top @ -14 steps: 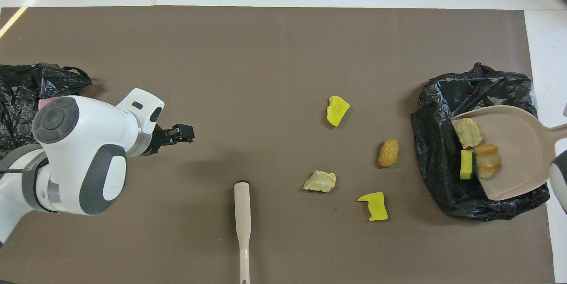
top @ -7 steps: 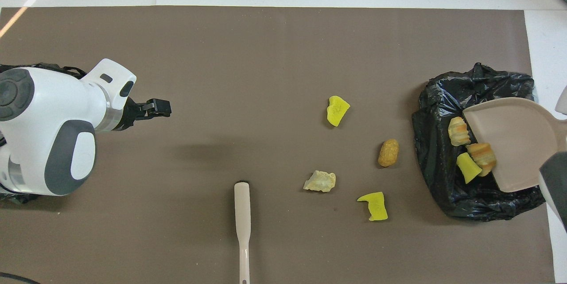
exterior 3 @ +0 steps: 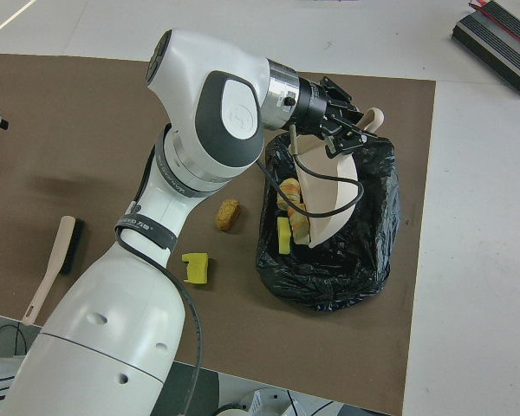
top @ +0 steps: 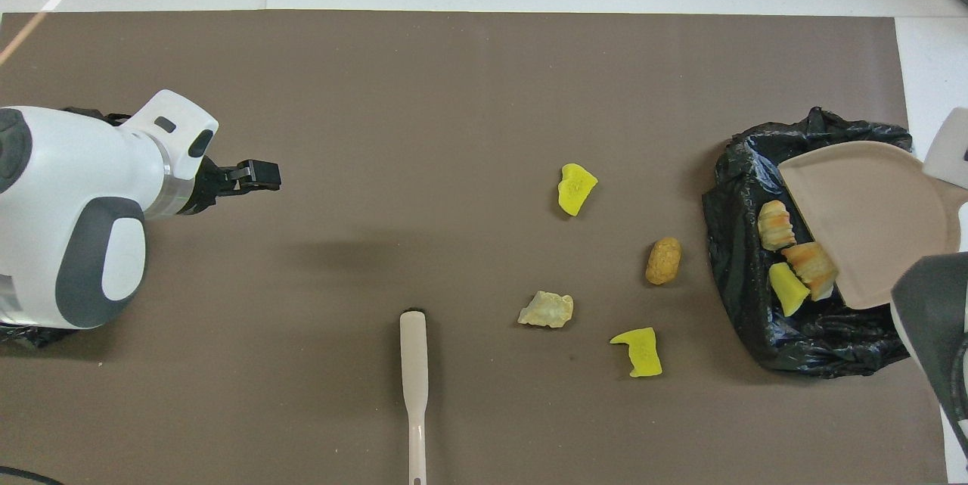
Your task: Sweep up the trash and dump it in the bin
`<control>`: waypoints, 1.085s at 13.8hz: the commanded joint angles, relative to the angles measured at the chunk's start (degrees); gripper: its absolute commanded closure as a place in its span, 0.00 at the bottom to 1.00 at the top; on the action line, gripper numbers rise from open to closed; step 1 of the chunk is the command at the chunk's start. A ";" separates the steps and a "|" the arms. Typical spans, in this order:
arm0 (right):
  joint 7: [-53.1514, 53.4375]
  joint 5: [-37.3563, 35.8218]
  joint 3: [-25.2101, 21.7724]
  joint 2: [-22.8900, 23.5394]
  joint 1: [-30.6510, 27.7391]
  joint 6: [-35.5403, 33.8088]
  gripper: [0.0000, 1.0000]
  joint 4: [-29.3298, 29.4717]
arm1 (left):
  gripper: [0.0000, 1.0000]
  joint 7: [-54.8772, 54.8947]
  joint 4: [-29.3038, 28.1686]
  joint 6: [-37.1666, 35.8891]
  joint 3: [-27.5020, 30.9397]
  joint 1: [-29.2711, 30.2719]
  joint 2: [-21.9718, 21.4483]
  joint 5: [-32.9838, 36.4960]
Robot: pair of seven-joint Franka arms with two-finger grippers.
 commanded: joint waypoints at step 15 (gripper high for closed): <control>3.54 4.98 0.38 3.66 -4.75 4.94 1.00 5.78 | 0.00 16.77 23.48 -29.83 23.97 -12.92 -2.39 6.24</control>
